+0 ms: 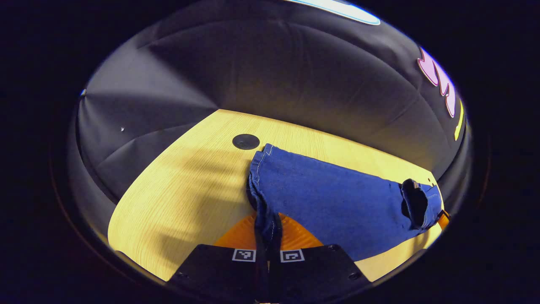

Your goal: Grasp the waist and the cuffs of the jeans and fold them to make the two legs overlap; first hold the waist and fold one-third of the jeans toward the cuffs, then hold the cuffs and fold the remaining one-third in the same direction to finish folding.

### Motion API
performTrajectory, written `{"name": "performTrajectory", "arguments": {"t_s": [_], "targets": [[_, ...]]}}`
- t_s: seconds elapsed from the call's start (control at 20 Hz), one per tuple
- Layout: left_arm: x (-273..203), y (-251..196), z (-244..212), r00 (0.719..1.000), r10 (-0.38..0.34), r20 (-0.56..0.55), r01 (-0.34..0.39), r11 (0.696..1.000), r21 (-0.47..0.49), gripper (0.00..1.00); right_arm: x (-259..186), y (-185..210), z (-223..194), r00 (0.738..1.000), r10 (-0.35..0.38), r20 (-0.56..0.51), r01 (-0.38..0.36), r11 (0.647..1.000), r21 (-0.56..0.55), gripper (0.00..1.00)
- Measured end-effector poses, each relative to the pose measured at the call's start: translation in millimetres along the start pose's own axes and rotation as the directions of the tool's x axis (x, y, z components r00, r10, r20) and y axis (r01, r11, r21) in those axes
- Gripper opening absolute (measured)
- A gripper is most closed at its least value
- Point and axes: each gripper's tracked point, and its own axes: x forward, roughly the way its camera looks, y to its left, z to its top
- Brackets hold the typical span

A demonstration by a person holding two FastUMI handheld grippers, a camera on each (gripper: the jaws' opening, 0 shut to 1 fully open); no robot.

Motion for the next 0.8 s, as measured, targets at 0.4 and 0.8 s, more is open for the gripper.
{"name": "performTrajectory", "arguments": {"t_s": [0.4, 0.8], "targets": [[-94.2, -111.2, 70.5, 0.980, -0.118, 0.162, 0.107, 0.991, 0.075, 0.06, -47.3, -46.5, 43.1, 0.996, -0.084, 0.039, 0.085, 0.996, -0.022, 0.97], [-157.6, -302.0, 81.7, 0.948, -0.276, 0.155, 0.258, 0.957, 0.130, 0.06, -110.3, -117.9, 87.9, 0.978, -0.199, 0.067, 0.201, 0.979, -0.017, 0.97]]}}
